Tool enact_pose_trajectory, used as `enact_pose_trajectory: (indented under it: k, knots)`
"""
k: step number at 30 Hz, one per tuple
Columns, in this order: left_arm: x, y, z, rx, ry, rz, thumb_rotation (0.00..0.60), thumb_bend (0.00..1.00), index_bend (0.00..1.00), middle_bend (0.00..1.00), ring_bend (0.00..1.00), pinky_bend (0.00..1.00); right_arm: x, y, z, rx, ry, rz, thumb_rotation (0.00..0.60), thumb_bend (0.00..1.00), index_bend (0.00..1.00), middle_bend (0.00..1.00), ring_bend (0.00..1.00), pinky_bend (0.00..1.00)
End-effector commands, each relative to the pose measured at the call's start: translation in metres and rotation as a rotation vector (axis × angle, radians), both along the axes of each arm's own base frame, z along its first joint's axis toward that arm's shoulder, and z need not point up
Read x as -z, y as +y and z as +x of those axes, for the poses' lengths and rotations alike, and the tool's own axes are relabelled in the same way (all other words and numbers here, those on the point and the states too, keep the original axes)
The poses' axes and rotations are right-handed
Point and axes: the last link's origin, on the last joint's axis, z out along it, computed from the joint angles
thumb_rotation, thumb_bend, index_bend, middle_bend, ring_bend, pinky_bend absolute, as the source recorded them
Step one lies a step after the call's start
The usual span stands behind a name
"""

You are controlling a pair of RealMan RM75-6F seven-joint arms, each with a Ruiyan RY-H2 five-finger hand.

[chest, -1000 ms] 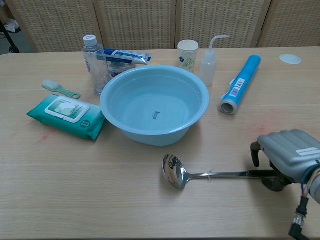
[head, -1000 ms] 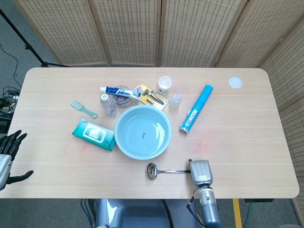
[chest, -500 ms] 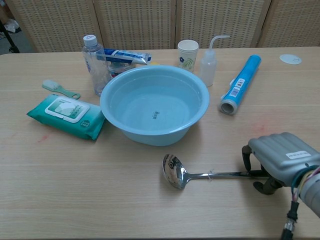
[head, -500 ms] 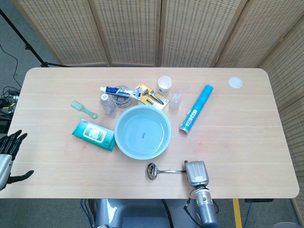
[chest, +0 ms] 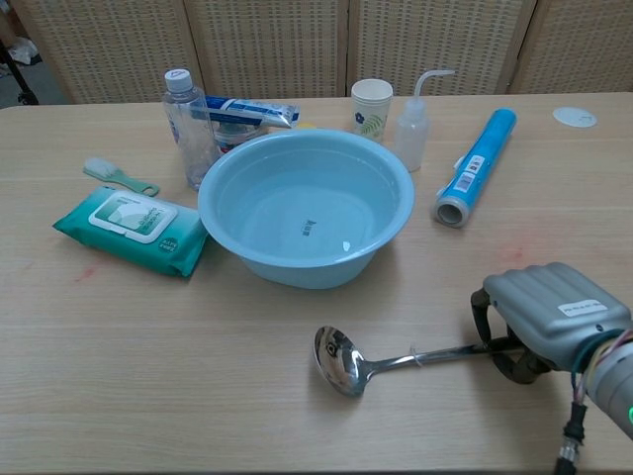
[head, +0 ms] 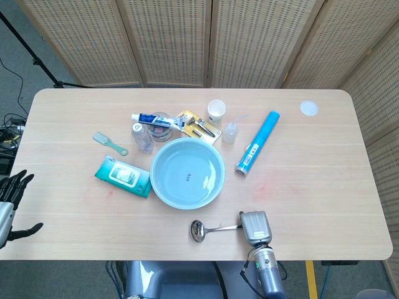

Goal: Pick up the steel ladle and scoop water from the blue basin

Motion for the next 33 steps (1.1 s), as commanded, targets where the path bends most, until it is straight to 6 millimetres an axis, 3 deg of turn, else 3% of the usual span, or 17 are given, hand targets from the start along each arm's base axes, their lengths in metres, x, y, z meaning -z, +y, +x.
enact_pose_trajectory:
  k: [1, 4, 6, 22, 33]
  knots:
    - [0.0, 0.0, 0.0, 0.0, 0.001, -0.001, 0.6, 0.0, 0.0, 0.0, 0.0, 0.0, -0.003, 0.001, 0.002, -0.013, -0.022, -0.002, 0.6, 0.83, 0.77, 1.0, 0.97, 1.0]
    - [0.001, 0.0, 0.0, -0.001, 0.001, -0.002, 0.6, 0.0, 0.0, 0.0, 0.0, 0.0, -0.009, 0.001, 0.004, -0.017, -0.055, -0.004, 0.6, 0.97, 0.79, 1.0, 0.97, 1.0]
    - [0.001, 0.0, 0.0, -0.001, 0.001, -0.002, 0.6, 0.0, 0.0, 0.0, 0.0, 0.0, -0.014, 0.0, 0.005, -0.018, -0.081, -0.008, 0.6, 1.0, 0.79, 1.0, 0.97, 1.0]
    - [0.005, 0.0, 0.001, 0.0, 0.014, -0.013, 0.6, 0.0, 0.0, 0.0, 0.0, 0.0, -0.071, -0.008, 0.002, 0.06, -0.265, -0.042, 0.6, 1.0, 0.82, 1.0, 0.97, 1.0]
    - [0.006, -0.001, 0.001, 0.003, 0.018, -0.015, 0.6, 0.0, 0.0, 0.0, 0.0, 0.0, -0.111, -0.007, 0.013, 0.036, -0.328, -0.069, 0.6, 1.0, 0.82, 1.0, 0.97, 1.0]
